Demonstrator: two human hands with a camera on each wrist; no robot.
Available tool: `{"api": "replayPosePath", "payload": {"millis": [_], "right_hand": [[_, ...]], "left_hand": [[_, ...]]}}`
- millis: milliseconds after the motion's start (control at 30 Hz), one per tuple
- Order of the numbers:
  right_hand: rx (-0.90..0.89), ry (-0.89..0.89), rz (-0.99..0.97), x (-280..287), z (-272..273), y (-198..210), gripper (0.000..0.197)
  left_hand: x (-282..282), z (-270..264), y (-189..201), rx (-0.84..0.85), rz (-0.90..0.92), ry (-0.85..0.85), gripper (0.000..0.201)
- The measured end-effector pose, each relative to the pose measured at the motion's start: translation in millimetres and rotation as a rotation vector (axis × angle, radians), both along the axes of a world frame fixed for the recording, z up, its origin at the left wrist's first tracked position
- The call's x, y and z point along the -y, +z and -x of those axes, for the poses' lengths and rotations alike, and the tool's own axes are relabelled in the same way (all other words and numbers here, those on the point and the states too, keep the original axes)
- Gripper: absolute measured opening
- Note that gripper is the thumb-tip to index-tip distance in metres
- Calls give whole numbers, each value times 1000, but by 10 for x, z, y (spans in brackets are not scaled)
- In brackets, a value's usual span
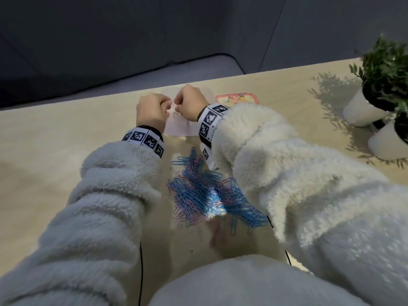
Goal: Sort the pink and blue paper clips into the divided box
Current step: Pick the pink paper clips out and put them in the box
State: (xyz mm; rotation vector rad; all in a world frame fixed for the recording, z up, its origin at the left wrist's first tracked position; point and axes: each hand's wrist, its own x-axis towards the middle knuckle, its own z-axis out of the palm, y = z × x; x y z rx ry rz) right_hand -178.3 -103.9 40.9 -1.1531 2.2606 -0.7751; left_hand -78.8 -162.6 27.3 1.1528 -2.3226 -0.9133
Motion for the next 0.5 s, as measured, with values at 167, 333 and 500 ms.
{"api": "replayPosePath", "payload": {"millis": [167, 333, 500], "right_hand": [[81, -22, 98, -288, 135, 60, 23], [175, -98, 89, -1044, 398, -69, 14], [73, -161, -194, -1898, 601, -381, 21]], "left_hand": [[-54, 58, 36, 219, 162, -41, 28], [-224, -85, -59, 123, 353, -105, 29], [-650, -237, -285, 228, 332, -294, 24]]}}
